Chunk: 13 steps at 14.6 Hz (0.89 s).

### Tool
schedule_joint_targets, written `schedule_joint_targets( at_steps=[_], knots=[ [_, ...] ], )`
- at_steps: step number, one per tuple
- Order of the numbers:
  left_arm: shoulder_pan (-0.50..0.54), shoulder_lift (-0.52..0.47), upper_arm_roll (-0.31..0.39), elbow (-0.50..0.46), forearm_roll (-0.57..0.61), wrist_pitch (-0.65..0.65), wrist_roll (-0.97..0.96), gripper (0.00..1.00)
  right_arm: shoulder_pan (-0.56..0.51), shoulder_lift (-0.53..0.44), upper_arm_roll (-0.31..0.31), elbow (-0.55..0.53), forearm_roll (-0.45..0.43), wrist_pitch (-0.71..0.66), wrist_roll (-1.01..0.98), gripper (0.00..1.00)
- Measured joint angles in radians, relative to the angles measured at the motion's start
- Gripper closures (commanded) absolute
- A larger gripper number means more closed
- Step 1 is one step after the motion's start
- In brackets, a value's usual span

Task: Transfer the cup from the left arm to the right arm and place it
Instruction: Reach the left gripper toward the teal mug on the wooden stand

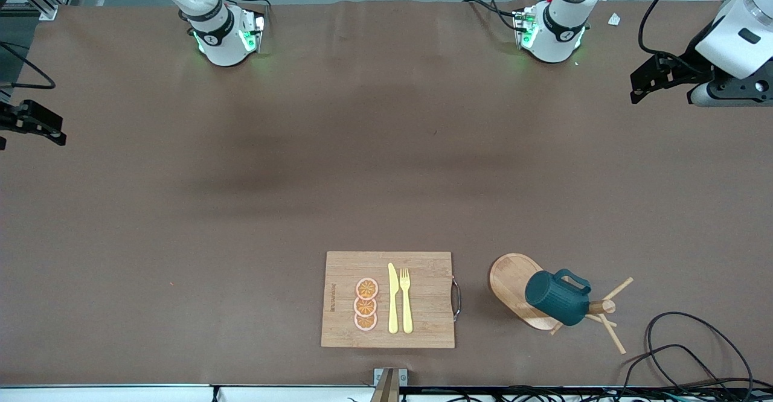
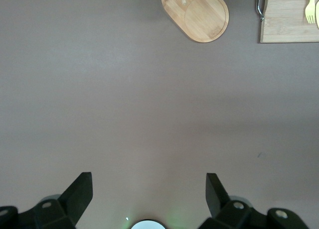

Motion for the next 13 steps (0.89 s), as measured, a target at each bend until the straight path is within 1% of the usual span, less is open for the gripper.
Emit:
schedule_joint_targets(
  at_steps=[4,7,10,13],
  knots=[
    [0.0,0.005,0.0,0.019,0.0,0.001,-0.001,0.0,-0.007,0.005,0.002,0.0,0.0,0.001,0.0,0.0],
    [0.0,0.053,0.0,0.075,-0.017,0.006,-0.02,0.0,-0.007,0.009,0.007,0.001,0.0,0.005,0.0,0.0],
    [0.001,0.115,0.004,0.11,-0.066,0.049,-0.187,0.0,-0.006,0.009,0.01,0.008,0.0,0.005,0.017,0.0],
    [0.001,0.17,0.004,0.119,-0.119,0.14,-0.359,0.0,0.011,0.009,0.016,0.016,0.0,0.005,0.028,0.0]
  ],
)
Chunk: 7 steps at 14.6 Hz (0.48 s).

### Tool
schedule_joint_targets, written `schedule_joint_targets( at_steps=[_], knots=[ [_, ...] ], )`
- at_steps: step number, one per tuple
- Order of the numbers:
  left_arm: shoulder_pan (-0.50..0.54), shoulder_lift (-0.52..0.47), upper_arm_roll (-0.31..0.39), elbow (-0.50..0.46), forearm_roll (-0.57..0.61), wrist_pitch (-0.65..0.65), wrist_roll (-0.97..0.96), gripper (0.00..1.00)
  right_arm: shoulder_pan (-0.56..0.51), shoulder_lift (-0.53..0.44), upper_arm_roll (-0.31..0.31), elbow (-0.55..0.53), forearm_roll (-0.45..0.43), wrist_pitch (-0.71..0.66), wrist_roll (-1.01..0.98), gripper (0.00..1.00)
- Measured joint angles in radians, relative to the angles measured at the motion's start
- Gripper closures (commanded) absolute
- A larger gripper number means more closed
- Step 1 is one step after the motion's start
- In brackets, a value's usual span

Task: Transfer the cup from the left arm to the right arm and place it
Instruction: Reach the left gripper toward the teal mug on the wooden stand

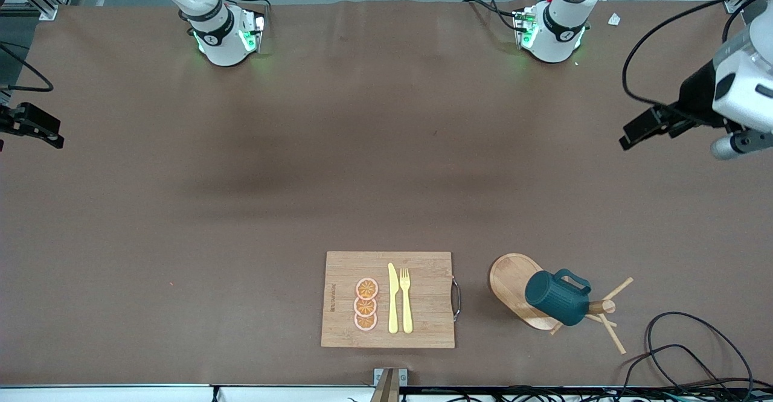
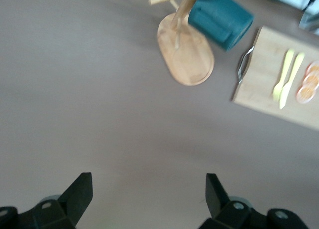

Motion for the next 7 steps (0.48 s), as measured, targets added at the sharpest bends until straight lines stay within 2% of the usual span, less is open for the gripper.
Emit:
schedule_joint_targets(
  at_steps=[3,7],
  knots=[
    [0.0,0.069,0.0,0.001,-0.073,0.111,-0.143,0.0,0.04,0.0,0.005,0.004,0.0,-0.003,0.008,0.0],
    [0.0,0.179,0.0,0.003,-0.113,0.294,-0.388,0.0,0.058,0.0,0.006,0.005,0.0,-0.004,0.008,0.0]
  ],
)
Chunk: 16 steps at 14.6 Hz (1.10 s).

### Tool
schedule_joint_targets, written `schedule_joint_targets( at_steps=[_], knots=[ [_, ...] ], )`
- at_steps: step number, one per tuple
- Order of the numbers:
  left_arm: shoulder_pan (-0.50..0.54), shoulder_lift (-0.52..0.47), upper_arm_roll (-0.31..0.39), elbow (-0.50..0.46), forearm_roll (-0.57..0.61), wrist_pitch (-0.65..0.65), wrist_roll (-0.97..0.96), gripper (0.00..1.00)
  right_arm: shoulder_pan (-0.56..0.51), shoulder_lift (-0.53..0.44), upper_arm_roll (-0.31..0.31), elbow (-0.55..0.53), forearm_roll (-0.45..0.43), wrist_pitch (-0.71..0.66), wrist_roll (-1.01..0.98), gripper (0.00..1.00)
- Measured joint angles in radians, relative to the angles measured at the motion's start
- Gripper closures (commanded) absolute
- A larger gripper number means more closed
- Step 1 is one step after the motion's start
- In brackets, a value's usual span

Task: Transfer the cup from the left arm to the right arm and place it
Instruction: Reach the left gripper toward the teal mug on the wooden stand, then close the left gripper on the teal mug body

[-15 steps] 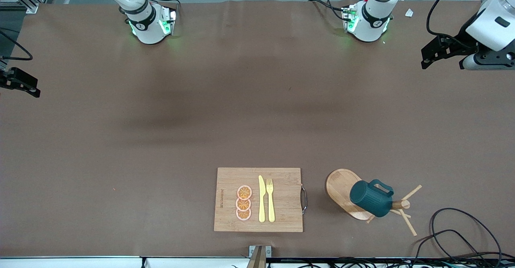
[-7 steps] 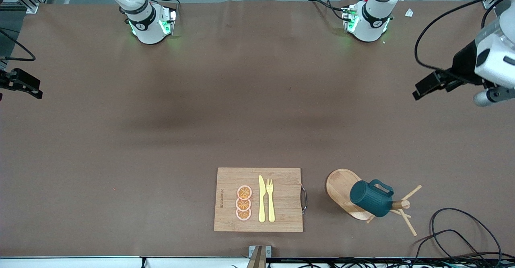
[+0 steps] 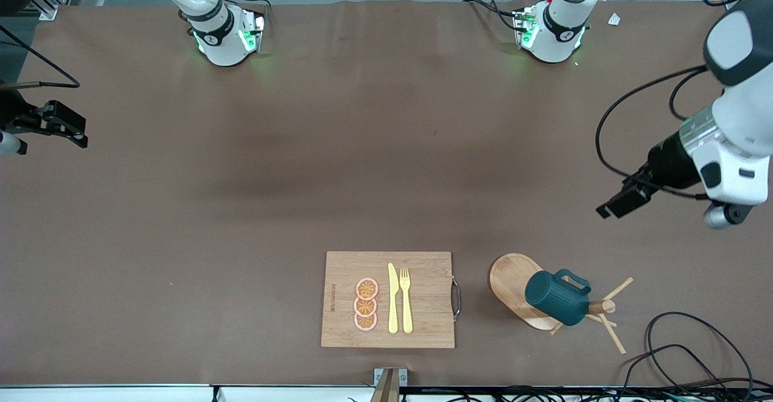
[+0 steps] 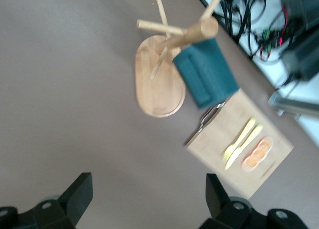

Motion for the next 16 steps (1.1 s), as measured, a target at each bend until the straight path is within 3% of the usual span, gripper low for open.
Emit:
schedule_joint_targets(
  at_steps=[6,11,16],
  knots=[
    [-0.001,0.13,0.0,0.002,-0.097,0.226,-0.157,0.0,0.044,0.038,0.0,0.0,-0.002,-0.003,0.0,0.0],
    [-0.001,0.189,-0.001,0.004,-0.145,0.301,-0.203,0.0,0.068,0.071,-0.005,0.008,-0.024,-0.002,0.0,0.0],
    [0.0,0.234,0.0,0.004,-0.226,0.392,-0.211,0.0,0.028,0.07,-0.017,0.025,-0.024,-0.008,-0.154,0.0]
  ],
)
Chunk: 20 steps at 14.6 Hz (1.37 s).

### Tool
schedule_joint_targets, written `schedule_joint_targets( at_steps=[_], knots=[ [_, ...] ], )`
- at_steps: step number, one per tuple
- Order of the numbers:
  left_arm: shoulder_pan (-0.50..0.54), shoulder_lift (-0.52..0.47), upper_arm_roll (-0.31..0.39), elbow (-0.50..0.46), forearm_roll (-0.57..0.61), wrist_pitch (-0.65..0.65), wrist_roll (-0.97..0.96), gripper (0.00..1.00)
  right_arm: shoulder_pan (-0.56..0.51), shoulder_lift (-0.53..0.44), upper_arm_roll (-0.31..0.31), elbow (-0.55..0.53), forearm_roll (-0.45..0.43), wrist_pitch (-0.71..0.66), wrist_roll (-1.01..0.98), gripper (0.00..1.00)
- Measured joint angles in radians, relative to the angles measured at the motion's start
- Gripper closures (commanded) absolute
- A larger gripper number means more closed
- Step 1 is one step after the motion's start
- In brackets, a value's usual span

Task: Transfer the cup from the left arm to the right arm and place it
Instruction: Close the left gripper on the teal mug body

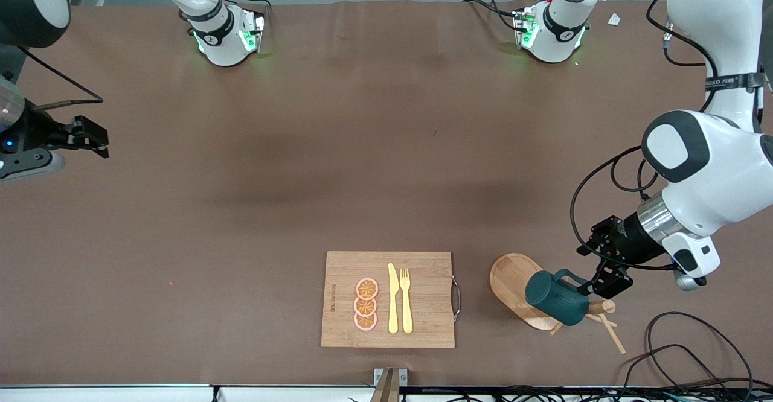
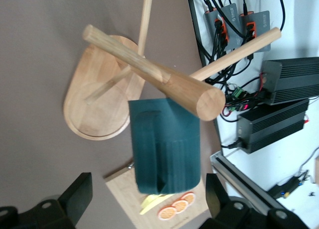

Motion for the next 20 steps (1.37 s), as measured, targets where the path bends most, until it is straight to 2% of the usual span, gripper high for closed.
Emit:
schedule_joint_targets(
  at_steps=[3,6,8,15,17,20],
  knots=[
    [-0.002,0.027,-0.002,0.0,-0.042,0.047,-0.001,0.0,-0.012,0.0,0.0,0.015,0.004,-0.021,-0.018,0.0],
    [-0.01,0.057,-0.004,0.0,-0.083,0.099,-0.001,0.0,-0.034,0.0,0.0,0.015,0.09,-0.04,-0.023,0.0],
    [-0.014,0.079,-0.009,0.0,-0.087,0.143,-0.001,0.0,-0.057,0.001,-0.001,0.013,0.117,-0.051,-0.034,0.0],
    [-0.016,0.105,-0.028,0.003,-0.088,0.167,-0.001,0.0,-0.059,0.001,0.009,0.005,0.124,-0.053,-0.037,0.0],
    [-0.016,0.11,-0.034,0.003,-0.088,0.18,-0.001,0.03,-0.058,0.001,0.01,0.005,0.124,-0.053,-0.037,0.0],
    [-0.016,0.124,-0.037,0.003,-0.088,0.2,-0.001,0.15,-0.058,0.001,0.01,0.005,0.124,-0.053,-0.037,0.0]
  ],
)
